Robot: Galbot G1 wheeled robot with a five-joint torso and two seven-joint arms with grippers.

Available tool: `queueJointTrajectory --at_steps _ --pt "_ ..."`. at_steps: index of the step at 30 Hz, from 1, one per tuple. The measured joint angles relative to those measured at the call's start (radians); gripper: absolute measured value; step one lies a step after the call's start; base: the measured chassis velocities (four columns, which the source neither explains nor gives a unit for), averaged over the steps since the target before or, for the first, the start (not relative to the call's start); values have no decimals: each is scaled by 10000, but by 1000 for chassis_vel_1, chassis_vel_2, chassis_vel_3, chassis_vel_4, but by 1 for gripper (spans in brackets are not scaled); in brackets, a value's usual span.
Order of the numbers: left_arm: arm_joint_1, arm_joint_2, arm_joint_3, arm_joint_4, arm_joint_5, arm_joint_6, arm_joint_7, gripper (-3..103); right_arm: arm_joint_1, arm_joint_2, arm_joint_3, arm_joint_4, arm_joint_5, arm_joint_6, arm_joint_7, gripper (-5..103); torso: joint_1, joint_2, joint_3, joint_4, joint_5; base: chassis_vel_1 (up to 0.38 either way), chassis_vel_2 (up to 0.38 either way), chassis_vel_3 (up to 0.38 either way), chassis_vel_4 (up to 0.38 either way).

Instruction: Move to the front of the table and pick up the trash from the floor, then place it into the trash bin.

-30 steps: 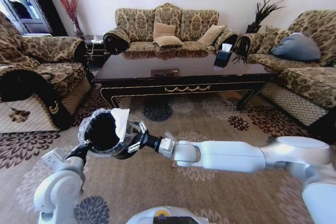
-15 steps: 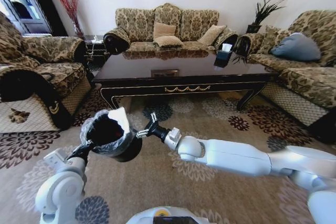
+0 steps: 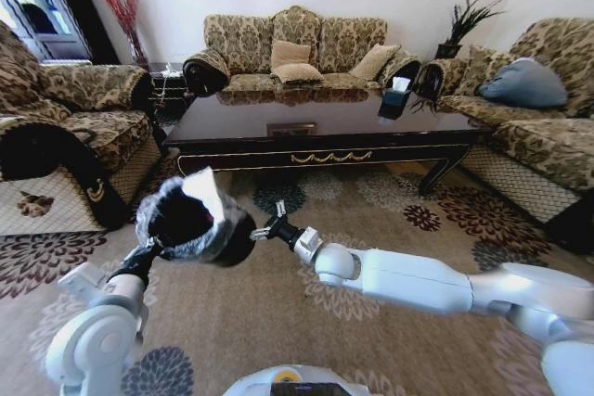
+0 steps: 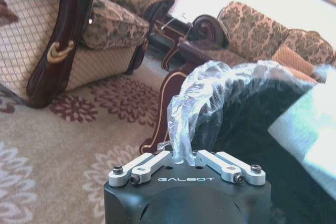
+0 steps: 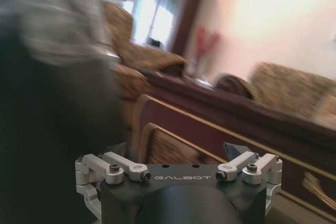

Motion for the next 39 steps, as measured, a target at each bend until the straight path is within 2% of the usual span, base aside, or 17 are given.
queueJointTrajectory --at_steps 3,8,11,12,14,15,17,19,21,24,26,28,31,35,39 --pt "-62 -17 54 169 -56 -297 206 3 -467 -33 442 -519 1 -219 399 100 0 0 0 -1 1 0 0 0 0" --pt "-230 -71 129 411 -662 -945 578 3 -1043 -99 1002 -1129 -153 -338 655 100 0 0 -1 -2 4 0 0 0 0" --pt "-309 -101 167 834 -549 -1258 597 3 -1385 -105 1309 -1521 -376 -349 734 100 0 -1 1 -5 -3 0 0 0 0" --pt "-309 -101 167 834 -549 -1258 597 3 -1385 -105 1309 -1521 -376 -349 734 100 0 -1 1 -5 -3 0 0 0 0" --pt "-331 -106 15 661 -1100 -1273 589 3 -1628 -109 1506 -1717 -570 -342 745 100 1 0 1 8 0 0 0 0 0" --pt "-331 -91 18 602 -1203 -1266 605 4 -1720 -119 1570 -1766 -612 -336 745 100 0 0 -1 3 1 0 0 0 0" --pt "-319 -68 47 630 -1110 -1266 616 4 -1808 -128 1627 -1821 -647 -331 745 100 0 1 -2 1 5 0 0 0 0" --pt "-304 -23 205 970 -393 -1285 678 3 -1999 -116 1730 -1983 -760 -314 744 100 -1 0 -2 -7 2 0 0 0 0" --pt "-306 2 260 1083 -54 -1162 596 3 -2107 -85 1808 -2100 -868 -294 745 100 0 -1 0 0 -1 0 0 0 0" --pt "-322 12 260 850 -141 -1053 577 5 -2148 -78 1823 -2127 -890 -291 749 100 0 0 1 5 -3 0 0 0 0" --pt "-324 -4 210 514 -763 -1003 592 5 -2169 -78 1837 -2154 -911 -286 751 100 0 0 0 -1 3 0 0 0 0" --pt "-327 -20 194 442 -941 -982 600 5 -2192 -78 1843 -2181 -914 -286 752 100 0 0 -2 -3 4 0 0 0 0" --pt "-314 -43 214 550 -762 -1004 630 3 -2262 -52 1862 -2262 -961 -280 754 100 -1 0 -2 -7 1 0 0 0 0" --pt "-246 -42 201 603 -506 -958 599 3 -2388 -3 1901 -2345 -997 -278 773 100 0 0 0 4 -3 0 0 0 0" --pt "-233 27 102 603 -302 -957 569 3 -2532 88 2038 -2686 -770 -361 822 100 0 0 -1 -2 -1 0 0 0 0"
